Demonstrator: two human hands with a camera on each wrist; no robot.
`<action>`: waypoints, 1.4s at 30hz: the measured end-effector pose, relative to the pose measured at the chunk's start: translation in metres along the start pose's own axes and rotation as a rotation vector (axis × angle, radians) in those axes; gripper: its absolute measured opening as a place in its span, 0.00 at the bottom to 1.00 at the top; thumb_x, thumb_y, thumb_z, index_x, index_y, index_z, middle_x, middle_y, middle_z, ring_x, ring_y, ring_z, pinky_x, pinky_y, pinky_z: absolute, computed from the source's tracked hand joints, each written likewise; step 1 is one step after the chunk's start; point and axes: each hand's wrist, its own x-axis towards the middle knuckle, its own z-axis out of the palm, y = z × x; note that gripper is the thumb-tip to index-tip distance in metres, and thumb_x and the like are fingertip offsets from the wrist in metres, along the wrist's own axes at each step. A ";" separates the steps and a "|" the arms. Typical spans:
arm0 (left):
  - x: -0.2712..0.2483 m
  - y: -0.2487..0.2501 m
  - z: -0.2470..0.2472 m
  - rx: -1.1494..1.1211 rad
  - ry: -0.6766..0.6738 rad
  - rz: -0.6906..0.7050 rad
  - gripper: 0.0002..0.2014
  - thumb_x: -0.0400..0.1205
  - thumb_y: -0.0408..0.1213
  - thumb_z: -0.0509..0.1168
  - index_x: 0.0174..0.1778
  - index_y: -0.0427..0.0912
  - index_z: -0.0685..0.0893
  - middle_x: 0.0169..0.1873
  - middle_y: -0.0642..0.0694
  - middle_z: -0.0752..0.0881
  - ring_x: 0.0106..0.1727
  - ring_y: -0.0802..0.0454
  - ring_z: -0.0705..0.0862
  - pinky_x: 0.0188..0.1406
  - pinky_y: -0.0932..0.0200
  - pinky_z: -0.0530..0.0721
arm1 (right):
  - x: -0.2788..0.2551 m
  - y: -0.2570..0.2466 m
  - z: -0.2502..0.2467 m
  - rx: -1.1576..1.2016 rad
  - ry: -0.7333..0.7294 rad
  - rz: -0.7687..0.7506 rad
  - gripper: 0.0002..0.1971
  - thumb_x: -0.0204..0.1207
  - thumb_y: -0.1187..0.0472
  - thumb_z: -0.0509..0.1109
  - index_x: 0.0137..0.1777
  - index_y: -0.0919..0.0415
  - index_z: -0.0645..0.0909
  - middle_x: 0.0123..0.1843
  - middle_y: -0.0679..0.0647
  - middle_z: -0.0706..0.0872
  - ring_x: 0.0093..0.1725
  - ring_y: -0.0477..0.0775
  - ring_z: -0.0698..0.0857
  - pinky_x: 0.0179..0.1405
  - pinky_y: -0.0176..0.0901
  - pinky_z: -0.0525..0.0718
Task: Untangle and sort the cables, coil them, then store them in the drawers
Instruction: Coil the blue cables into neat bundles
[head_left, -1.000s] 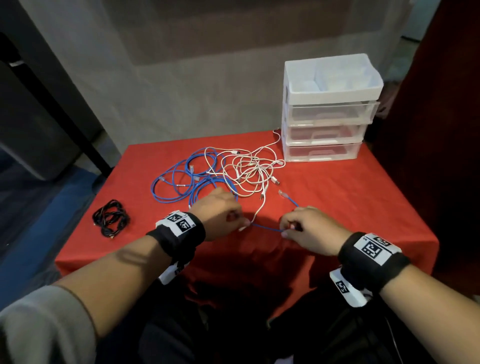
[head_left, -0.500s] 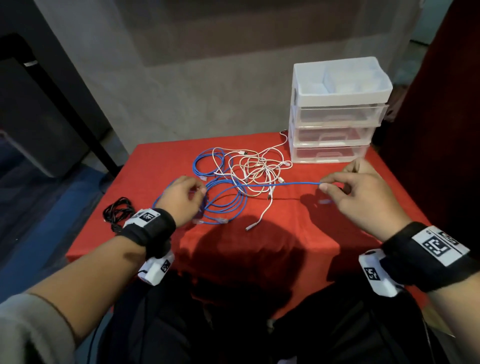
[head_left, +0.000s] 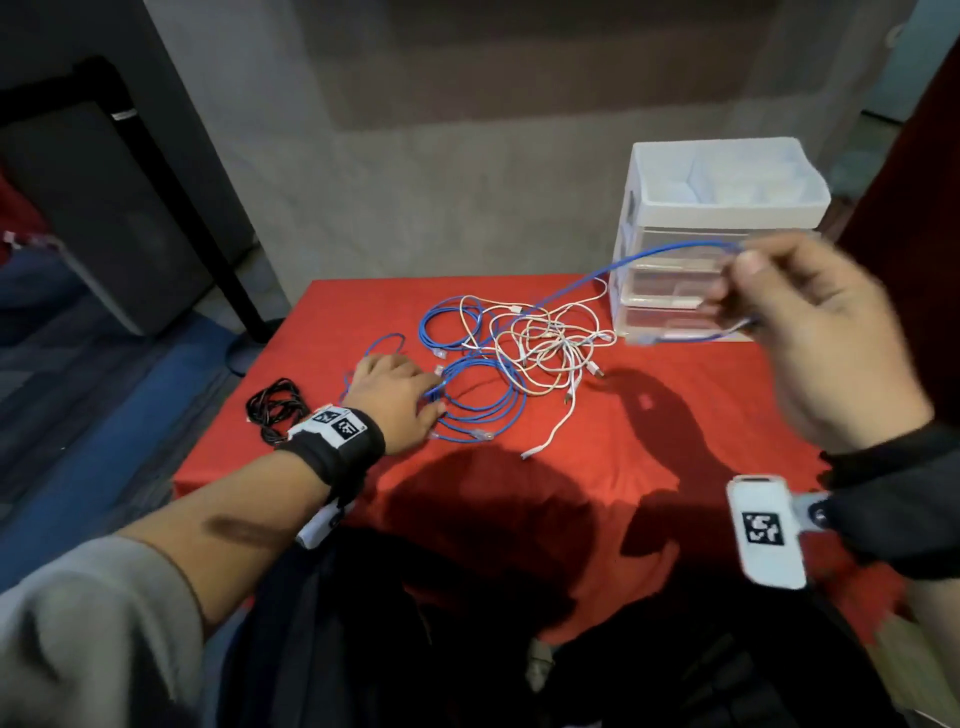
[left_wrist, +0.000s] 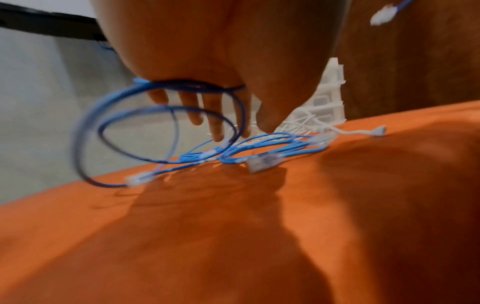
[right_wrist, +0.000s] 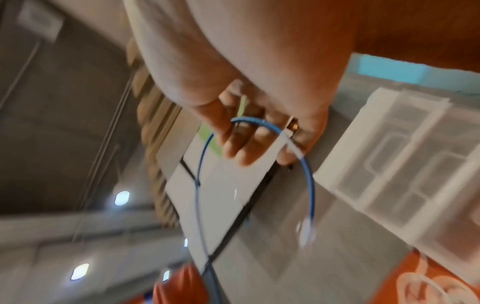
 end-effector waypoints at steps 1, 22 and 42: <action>-0.001 -0.010 -0.005 0.014 0.022 -0.009 0.28 0.76 0.59 0.57 0.68 0.51 0.84 0.56 0.45 0.90 0.62 0.39 0.84 0.68 0.44 0.71 | 0.009 -0.004 -0.010 0.034 0.088 -0.024 0.05 0.87 0.61 0.67 0.51 0.53 0.83 0.41 0.53 0.86 0.42 0.52 0.85 0.52 0.50 0.83; 0.011 -0.022 -0.123 -1.381 -0.316 -0.286 0.31 0.85 0.16 0.49 0.75 0.52 0.77 0.62 0.51 0.88 0.61 0.57 0.81 0.53 0.49 0.88 | 0.010 0.074 -0.074 -0.004 0.510 0.591 0.13 0.83 0.70 0.58 0.40 0.54 0.77 0.33 0.56 0.76 0.16 0.45 0.77 0.18 0.38 0.84; 0.016 -0.018 -0.100 -1.306 0.048 -0.601 0.15 0.95 0.41 0.46 0.68 0.38 0.72 0.47 0.40 0.90 0.27 0.53 0.88 0.28 0.59 0.84 | 0.021 0.088 -0.095 -0.036 0.464 0.653 0.15 0.86 0.70 0.51 0.50 0.49 0.72 0.41 0.62 0.86 0.26 0.52 0.90 0.23 0.44 0.89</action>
